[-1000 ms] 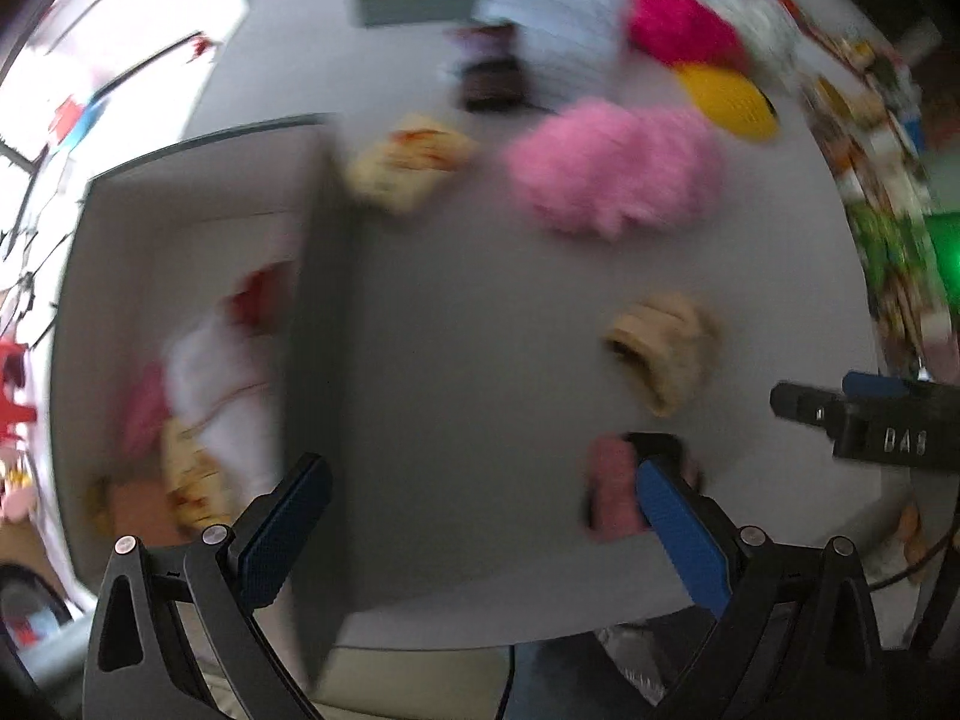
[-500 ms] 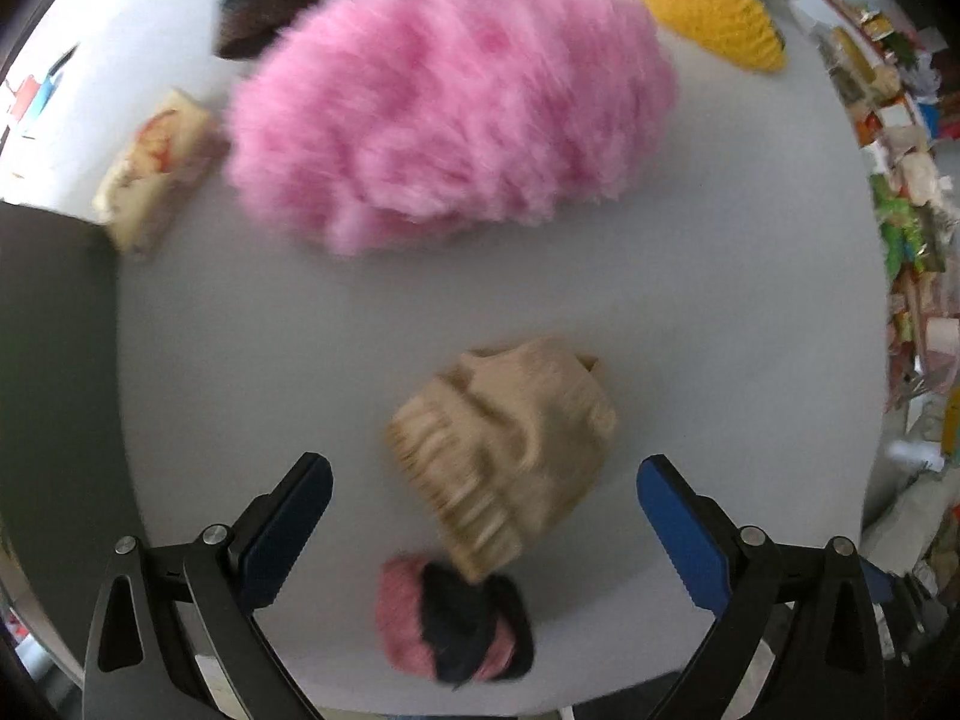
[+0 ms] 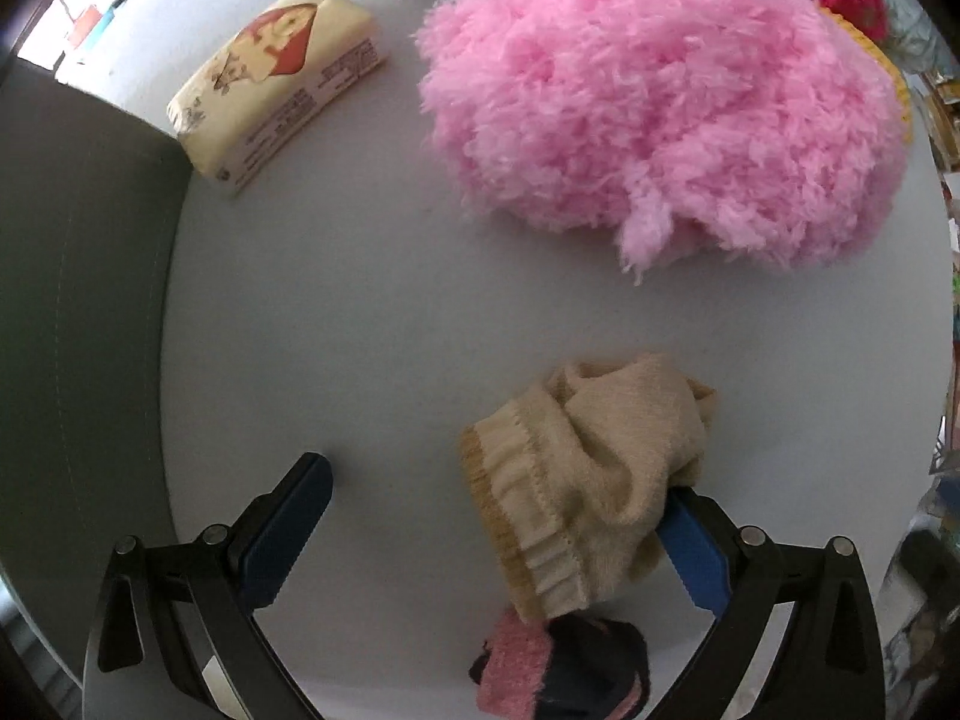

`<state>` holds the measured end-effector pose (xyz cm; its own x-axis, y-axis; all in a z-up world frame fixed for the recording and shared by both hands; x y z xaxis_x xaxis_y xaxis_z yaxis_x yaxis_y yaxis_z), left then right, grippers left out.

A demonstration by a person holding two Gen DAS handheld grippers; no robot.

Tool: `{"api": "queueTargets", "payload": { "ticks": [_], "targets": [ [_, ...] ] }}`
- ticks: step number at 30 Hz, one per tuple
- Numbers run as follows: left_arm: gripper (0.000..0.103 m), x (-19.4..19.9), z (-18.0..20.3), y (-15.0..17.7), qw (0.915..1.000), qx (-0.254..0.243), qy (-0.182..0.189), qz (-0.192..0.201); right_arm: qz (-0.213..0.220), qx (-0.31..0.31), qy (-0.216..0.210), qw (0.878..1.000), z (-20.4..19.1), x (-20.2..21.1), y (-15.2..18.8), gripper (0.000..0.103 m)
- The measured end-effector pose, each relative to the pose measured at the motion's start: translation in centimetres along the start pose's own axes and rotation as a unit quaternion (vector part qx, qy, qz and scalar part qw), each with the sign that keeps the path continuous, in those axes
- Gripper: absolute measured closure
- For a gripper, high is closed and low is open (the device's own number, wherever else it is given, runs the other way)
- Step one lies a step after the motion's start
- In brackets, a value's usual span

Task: Organize soft objects
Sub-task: 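Grasp the beige knit glove with the left tool while the right tool grasps the pink fluffy yarn ball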

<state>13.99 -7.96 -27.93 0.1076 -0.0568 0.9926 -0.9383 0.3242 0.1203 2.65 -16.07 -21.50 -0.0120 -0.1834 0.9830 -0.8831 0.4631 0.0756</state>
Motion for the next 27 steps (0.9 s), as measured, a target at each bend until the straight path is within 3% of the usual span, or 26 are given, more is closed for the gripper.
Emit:
{"api": "queueTargets", "payload": {
  "ticks": [3,7,12,15,18,20,22,24,27],
  "targets": [
    [0.001,0.0,0.6,-0.2,0.9999,0.008,-0.006,0.0,0.028,0.068,0.026,0.997,-2.5,1.0,-3.1,0.0],
    [0.0,-0.4,0.7,-0.5,0.9984,0.051,0.013,-0.02,0.046,0.134,0.049,0.989,-4.6,1.9,-5.3,0.0],
    [0.0,-0.5,-0.1,-1.4,0.997,0.058,0.016,-0.049,0.04,0.144,0.047,0.988,-3.5,1.6,-5.8,0.0],
    [0.002,0.1,-1.0,-1.7,0.9983,0.041,0.011,-0.038,0.036,0.138,0.044,0.989,-2.2,1.8,-5.8,0.0],
    [0.021,1.0,0.0,-2.2,0.9995,0.015,0.018,-0.022,0.037,0.136,0.044,0.989,-1.7,2.0,-6.1,0.0],
    [0.048,1.7,1.1,-2.4,0.9995,-0.014,0.023,-0.013,0.037,0.136,0.044,0.989,-1.5,1.9,-6.4,0.0],
    [0.067,2.1,1.9,-2.4,0.9984,-0.04,0.037,-0.015,0.036,0.139,0.045,0.989,-1.5,1.9,-6.5,0.0],
    [0.07,2.2,2.0,-2.6,0.9978,-0.042,0.047,-0.02,0.035,0.147,0.047,0.987,-1.9,1.8,-6.6,0.0],
    [0.07,2.3,0.1,-2.2,0.9987,-0.034,0.035,-0.017,0.036,0.184,0.051,0.981,-3.4,1.7,-7.0,0.0]
  ]
}}
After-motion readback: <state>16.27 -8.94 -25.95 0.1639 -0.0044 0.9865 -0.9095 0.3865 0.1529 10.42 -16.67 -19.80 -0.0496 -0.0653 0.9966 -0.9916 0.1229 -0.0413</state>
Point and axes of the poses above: each gripper's, at about its wrist camera, not at the fingertips, and x roughly against the way its jaws point, z to its right, y to its underside, the point moved 7 cm from there along -x, roughly the way its jaws point, and after that the axes turned 1 degree about -x, right-handed, at the moved point
